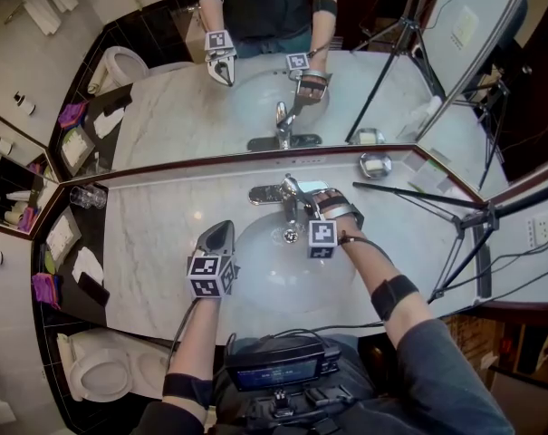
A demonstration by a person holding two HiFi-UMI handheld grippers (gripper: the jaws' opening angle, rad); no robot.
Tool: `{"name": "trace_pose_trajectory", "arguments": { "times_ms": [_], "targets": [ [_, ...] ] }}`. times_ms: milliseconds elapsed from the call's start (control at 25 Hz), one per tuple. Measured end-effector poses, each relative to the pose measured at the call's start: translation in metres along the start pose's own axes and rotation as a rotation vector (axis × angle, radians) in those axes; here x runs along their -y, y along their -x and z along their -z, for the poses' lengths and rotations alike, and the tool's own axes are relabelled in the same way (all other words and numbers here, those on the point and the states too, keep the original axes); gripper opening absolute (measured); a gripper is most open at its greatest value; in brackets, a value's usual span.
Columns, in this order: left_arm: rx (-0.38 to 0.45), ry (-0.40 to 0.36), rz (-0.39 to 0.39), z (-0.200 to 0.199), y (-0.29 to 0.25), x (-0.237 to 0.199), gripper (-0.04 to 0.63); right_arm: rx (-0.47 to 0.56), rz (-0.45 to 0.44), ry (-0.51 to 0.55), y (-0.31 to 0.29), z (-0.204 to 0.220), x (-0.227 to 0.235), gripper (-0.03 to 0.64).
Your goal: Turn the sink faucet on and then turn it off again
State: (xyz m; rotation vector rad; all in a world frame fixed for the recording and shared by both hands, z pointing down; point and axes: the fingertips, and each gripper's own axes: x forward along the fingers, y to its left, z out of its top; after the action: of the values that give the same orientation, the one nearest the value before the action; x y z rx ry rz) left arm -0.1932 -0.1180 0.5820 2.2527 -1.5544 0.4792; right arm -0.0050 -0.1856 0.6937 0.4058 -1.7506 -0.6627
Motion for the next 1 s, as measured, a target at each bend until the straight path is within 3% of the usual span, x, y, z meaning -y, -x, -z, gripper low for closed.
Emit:
{"name": "trace_pose_trajectory", "arguments": {
  "times_ms": [360, 480, 640, 1000],
  "targets": [
    [0.024, -0.007, 0.008, -0.007, 0.008, 0.004, 0.002, 0.036, 0.024, -0.250, 0.035, 0.003, 0.003, 0.173],
    [0.030, 0.001, 0.014, -0.008, 0.009, 0.007, 0.002, 0.061, 0.057, -0.346, 0.052, 0.006, 0.009, 0.119],
    [0.039, -0.003, 0.020, -0.010, 0.013, 0.011, 0.002, 0.108, 0.098, -0.530, 0.075, 0.010, 0.020, 0.018],
    [0.066, 0.006, 0.021, -0.018, 0.025, 0.015, 0.000, 0.238, 0.121, -0.954, 0.122, 0.018, 0.036, 0.017]
  ]
}}
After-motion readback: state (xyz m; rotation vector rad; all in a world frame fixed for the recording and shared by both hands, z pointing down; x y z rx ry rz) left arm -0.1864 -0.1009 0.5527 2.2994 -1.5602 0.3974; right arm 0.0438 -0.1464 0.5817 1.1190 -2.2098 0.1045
